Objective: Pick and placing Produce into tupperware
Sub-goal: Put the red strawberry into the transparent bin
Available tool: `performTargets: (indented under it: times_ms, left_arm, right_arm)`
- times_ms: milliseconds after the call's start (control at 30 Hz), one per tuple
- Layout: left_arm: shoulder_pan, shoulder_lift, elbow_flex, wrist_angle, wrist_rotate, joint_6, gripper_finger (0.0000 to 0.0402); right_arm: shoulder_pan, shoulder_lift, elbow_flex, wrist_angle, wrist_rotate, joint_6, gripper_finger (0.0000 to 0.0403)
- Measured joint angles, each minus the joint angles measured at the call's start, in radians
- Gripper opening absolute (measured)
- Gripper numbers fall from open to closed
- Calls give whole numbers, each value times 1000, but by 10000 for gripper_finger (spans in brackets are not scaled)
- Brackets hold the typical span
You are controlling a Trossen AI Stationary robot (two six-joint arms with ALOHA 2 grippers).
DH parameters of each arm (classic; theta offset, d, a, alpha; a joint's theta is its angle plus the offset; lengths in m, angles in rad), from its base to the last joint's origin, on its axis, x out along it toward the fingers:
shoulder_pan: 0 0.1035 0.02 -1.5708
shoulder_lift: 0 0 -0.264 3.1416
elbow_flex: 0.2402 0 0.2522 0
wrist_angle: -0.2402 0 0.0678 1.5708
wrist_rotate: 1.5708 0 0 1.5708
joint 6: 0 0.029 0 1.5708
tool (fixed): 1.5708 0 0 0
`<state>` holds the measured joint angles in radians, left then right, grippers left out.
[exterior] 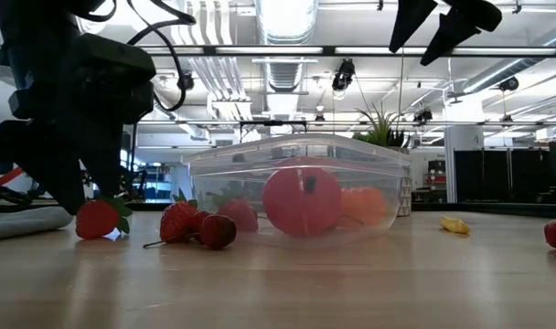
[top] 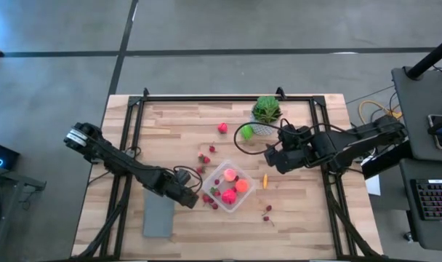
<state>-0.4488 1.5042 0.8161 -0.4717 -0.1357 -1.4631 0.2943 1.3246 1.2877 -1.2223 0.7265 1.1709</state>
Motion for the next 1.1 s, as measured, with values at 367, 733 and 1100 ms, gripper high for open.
performTargets:
  times_ms: [367, 733, 1100]
  left_arm:
    - [0, 78, 5, -5, -6, 11, 237]
    - [0, 77, -4, 20, -42, 11, 237]
    - [0, 78, -4, 19, -40, 15, 231]
  right_arm:
    - [0, -13, 0, 1, 0, 8, 339]
    - [0, -14, 0, 2, 0, 8, 334]
    - [0, -14, 0, 1, 0, 7, 334]
